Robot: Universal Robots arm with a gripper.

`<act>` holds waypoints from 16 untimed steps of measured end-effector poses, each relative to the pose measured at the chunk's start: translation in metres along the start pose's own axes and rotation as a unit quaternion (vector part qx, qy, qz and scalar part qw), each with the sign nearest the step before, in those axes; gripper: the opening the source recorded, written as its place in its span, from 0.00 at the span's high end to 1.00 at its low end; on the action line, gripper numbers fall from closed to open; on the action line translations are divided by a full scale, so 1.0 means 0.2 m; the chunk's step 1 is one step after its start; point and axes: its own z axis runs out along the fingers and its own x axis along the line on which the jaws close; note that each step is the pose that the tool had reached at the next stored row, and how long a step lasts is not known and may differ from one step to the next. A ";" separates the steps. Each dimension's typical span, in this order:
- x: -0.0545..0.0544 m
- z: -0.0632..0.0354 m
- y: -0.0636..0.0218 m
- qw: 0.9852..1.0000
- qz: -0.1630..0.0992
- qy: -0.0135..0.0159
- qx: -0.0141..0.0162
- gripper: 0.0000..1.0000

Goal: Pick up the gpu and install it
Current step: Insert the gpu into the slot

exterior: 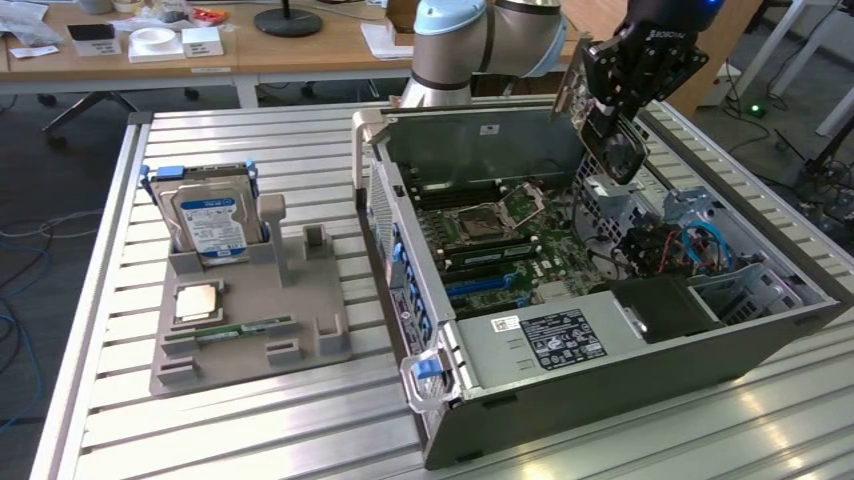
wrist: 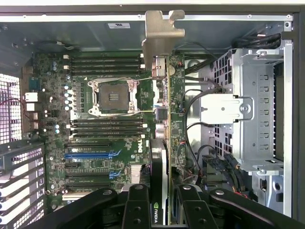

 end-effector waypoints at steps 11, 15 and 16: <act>0.00 0.000 0.000 1.000 -0.006 0.000 0.000 0.73; 0.00 0.000 0.000 1.000 -0.012 0.001 0.000 0.73; 0.00 0.000 0.000 1.000 -0.014 0.001 0.000 0.73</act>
